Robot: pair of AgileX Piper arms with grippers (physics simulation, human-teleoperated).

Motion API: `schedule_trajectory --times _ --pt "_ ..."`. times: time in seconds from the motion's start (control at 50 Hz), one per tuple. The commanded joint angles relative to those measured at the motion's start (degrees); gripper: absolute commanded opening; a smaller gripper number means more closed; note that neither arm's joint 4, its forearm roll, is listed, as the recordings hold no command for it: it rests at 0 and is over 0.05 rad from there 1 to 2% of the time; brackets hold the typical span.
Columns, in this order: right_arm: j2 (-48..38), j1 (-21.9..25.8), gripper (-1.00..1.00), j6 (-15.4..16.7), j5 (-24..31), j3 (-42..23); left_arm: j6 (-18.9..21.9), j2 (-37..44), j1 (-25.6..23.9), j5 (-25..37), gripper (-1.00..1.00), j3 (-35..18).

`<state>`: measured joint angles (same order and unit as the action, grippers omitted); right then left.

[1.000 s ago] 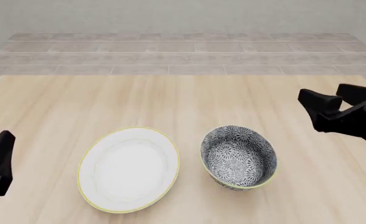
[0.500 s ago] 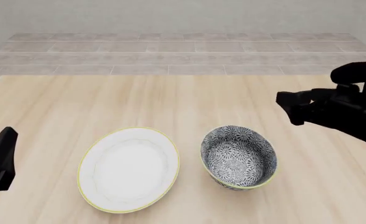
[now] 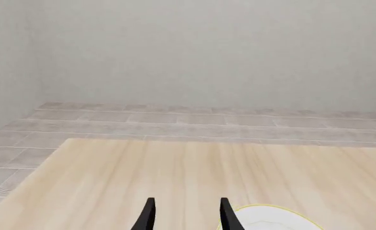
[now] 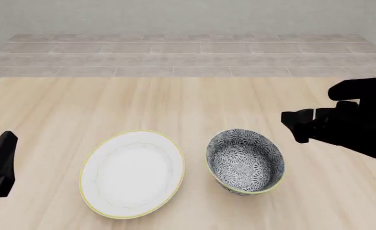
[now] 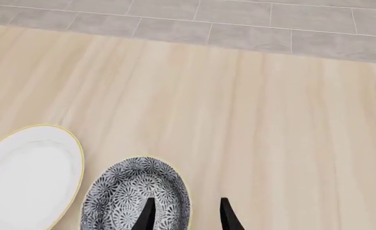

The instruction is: Put the bowl on the plate.

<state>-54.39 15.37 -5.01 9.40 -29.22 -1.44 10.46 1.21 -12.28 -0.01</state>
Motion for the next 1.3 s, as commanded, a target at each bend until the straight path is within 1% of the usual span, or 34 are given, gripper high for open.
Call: schedule_trajectory --times 0.02,0.1,0.2,0.22,0.24,0.3,0.52,0.74,0.9,1.2,1.3 --pt "-1.7 -0.8 1.0 0.8 -1.2 1.6 -0.1 -1.4 0.0 1.2 1.0 0.0" --pt "-2.5 -0.7 1.0 0.5 -2.4 2.2 -0.1 -1.8 -0.1 1.6 1.0 0.0" --pt "-4.2 -1.0 1.0 0.1 -5.4 3.5 -0.1 -2.7 -0.1 2.6 1.0 0.0" --pt "-6.4 -2.1 1.0 1.8 -5.9 3.5 -0.1 -2.9 -0.1 2.8 1.0 0.0" --pt "-5.6 -1.6 1.0 0.7 -6.5 3.9 -0.1 -3.0 -0.1 2.9 1.0 0.0" --pt "-6.2 -1.2 1.0 0.2 -7.3 4.2 -0.1 -2.7 -0.1 2.7 1.0 0.0" --pt "-8.0 -1.5 1.0 0.1 -9.0 4.8 0.0 -3.0 -0.2 3.2 1.0 0.0" --pt "-8.9 -0.5 1.0 -0.4 -10.4 5.4 0.0 -3.1 -0.3 3.4 1.0 0.0" --pt "-9.7 -0.7 1.0 -0.4 -11.3 5.8 -0.1 -2.7 -0.3 3.1 1.0 0.0" --pt "-13.4 -1.2 1.0 -1.2 -15.3 7.4 0.1 -2.0 -0.3 2.4 1.0 0.0" --pt "-13.8 -1.3 1.0 -1.3 -15.8 7.6 0.2 -1.3 -0.3 1.7 1.0 0.0"
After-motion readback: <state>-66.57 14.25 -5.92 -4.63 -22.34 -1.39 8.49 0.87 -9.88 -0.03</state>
